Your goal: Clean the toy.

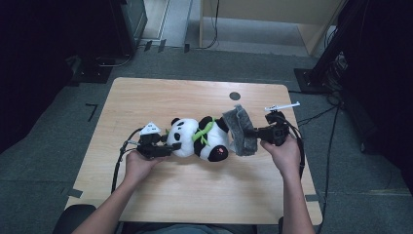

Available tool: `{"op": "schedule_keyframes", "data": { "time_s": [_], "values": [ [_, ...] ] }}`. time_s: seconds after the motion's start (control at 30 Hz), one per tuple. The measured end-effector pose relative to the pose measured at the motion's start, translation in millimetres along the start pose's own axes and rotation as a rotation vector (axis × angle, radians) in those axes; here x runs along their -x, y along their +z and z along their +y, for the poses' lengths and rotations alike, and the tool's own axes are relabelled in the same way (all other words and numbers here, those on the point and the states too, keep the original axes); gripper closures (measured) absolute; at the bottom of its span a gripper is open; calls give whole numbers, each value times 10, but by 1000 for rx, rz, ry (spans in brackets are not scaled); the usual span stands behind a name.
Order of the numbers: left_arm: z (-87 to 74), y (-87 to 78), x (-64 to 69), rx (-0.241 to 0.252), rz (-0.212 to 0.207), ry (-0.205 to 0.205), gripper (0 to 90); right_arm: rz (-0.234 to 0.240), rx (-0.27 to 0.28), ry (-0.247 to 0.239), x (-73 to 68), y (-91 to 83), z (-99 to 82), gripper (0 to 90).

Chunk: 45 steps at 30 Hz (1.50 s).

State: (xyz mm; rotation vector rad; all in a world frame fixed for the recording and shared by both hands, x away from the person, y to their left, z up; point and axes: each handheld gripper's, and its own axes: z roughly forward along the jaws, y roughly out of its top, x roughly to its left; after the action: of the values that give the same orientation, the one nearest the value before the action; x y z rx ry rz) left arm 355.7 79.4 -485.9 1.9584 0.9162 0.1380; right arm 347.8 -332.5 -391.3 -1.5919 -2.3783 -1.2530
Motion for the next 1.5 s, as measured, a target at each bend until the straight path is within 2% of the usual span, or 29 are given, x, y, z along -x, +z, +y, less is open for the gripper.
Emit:
{"op": "schedule_keyframes", "data": {
  "time_s": [0.1,0.17,0.23,0.3,0.43,0.53,0.67,0.83,0.9,0.97,1.07,1.13,1.23,1.33,1.5],
  "values": [
    [-5,0,3,3,2,5,401,8,31,4,9,-47,109,793],
    [-5,2,11,5,5,4,401,10,46,-10,-2,-50,208,795],
    [-5,3,11,5,8,6,402,-15,56,-23,-16,-35,320,795],
    [-7,5,16,6,11,8,402,-12,69,-35,-20,2,426,795],
    [-14,7,26,8,19,14,403,4,67,-56,-24,186,588,795],
    [-24,12,24,17,18,7,404,5,27,-53,-4,390,644,795],
    [-32,15,19,24,18,4,406,-16,20,-32,62,517,649,795],
    [-12,20,22,13,23,6,409,-77,-12,-30,130,588,611,796],
    [-10,20,28,10,28,12,408,-54,-6,-13,166,584,595,797],
    [-10,17,24,9,25,12,408,-55,-9,-5,194,572,585,797],
    [-11,14,19,7,22,15,408,-93,-40,-2,254,585,545,797],
    [-11,13,18,6,21,16,408,-95,-43,4,309,606,481,796],
    [-11,13,16,7,19,14,407,-146,-90,23,382,622,424,796],
    [-12,13,8,9,14,12,408,-131,-55,40,402,545,393,796],
    [-1,5,-2,7,6,1,411,-94,-2,35,337,369,357,796]
  ]
}}
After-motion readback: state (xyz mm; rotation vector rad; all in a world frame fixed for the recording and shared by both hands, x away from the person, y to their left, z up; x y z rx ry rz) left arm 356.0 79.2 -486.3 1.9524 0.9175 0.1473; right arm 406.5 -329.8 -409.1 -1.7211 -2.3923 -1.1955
